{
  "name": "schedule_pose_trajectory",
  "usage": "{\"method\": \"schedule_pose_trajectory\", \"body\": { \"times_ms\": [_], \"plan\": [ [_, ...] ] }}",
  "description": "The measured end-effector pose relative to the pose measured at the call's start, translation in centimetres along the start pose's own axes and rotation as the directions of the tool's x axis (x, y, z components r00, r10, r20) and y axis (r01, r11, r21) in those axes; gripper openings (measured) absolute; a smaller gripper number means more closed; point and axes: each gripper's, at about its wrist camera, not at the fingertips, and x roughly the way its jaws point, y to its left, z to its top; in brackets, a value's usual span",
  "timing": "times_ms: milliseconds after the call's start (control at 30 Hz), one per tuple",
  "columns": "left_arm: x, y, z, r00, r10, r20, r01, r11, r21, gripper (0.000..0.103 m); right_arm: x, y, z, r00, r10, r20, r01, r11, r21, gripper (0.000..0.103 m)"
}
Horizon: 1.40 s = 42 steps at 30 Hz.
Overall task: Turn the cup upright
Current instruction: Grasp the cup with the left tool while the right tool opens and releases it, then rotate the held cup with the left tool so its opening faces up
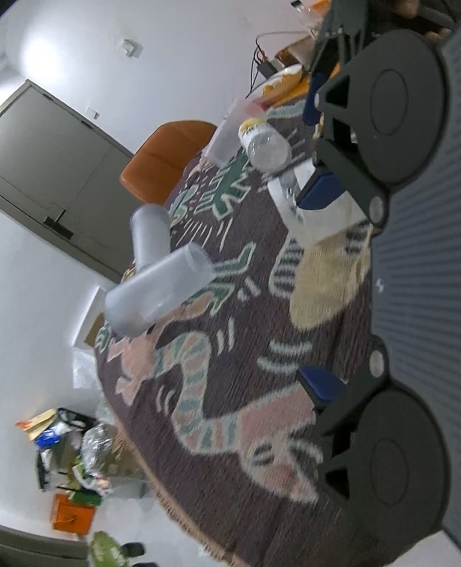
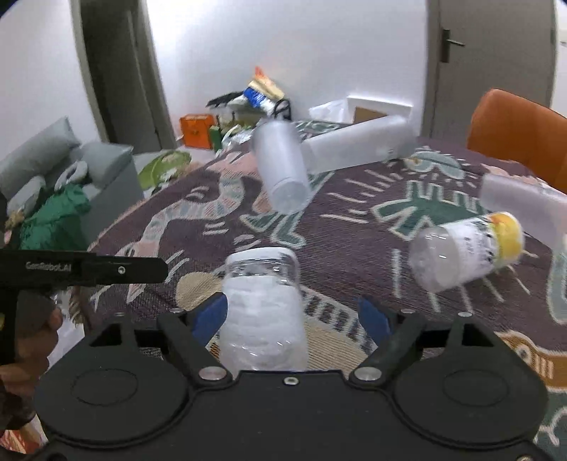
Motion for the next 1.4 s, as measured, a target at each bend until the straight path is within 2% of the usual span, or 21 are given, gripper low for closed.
{"method": "schedule_pose_trajectory", "body": {
  "times_ms": [200, 367, 500, 633, 767, 967, 1200, 1267, 1333, 1400],
  "plan": [
    [1.3, -1.8, 0.6, 0.998, -0.031, -0.051, 0.029, 0.999, -0.034, 0.094, -2.2, -2.2, -1.6, 0.997, -0.029, 0.065, 0.024, 0.997, 0.076, 0.081],
    [2.6, -3.3, 1.0, 0.995, -0.038, -0.088, 0.035, 0.998, -0.045, 0.094, -3.5, -3.8, -2.8, 0.987, -0.105, 0.125, 0.091, 0.990, 0.109, 0.082],
    [3.7, -4.3, 1.5, 0.993, -0.020, -0.118, 0.012, 0.997, -0.071, 0.094, -4.2, -5.4, -3.9, 0.983, -0.095, 0.156, 0.069, 0.984, 0.163, 0.082],
    [4.8, -5.0, 2.0, 0.990, -0.010, -0.141, -0.003, 0.996, -0.089, 0.094, -4.6, -6.2, -5.4, 0.972, -0.120, 0.202, 0.078, 0.976, 0.201, 0.082],
    [6.0, -5.4, 2.1, 0.984, -0.003, -0.178, -0.018, 0.993, -0.117, 0.094, -4.5, -7.0, -6.5, 0.970, -0.127, 0.206, 0.073, 0.965, 0.251, 0.082],
    [7.6, -6.2, 2.2, 0.975, -0.006, -0.222, -0.023, 0.991, -0.131, 0.094, -4.2, -7.4, -8.2, 0.963, -0.160, 0.215, 0.092, 0.952, 0.293, 0.091],
    [9.6, -6.8, 1.9, 0.964, -0.010, -0.267, -0.027, 0.990, -0.135, 0.093, -3.6, -7.2, -9.9, 0.960, -0.158, 0.231, 0.073, 0.938, 0.340, 0.097],
    [10.2, -6.5, 1.8, 0.959, -0.006, -0.284, -0.037, 0.988, -0.148, 0.091, -3.4, -7.1, -10.2, 0.959, -0.163, 0.230, 0.076, 0.935, 0.347, 0.098],
    [10.2, -6.2, 1.9, 0.963, -0.009, -0.269, -0.038, 0.985, -0.168, 0.089, -3.3, -7.1, -10.4, 0.958, -0.174, 0.227, 0.084, 0.931, 0.356, 0.099],
    [10.2, -6.2, 2.0, 0.964, -0.012, -0.264, -0.035, 0.985, -0.171, 0.070, -3.3, -7.1, -10.7, 0.958, -0.177, 0.227, 0.085, 0.927, 0.365, 0.100]
  ]
}}
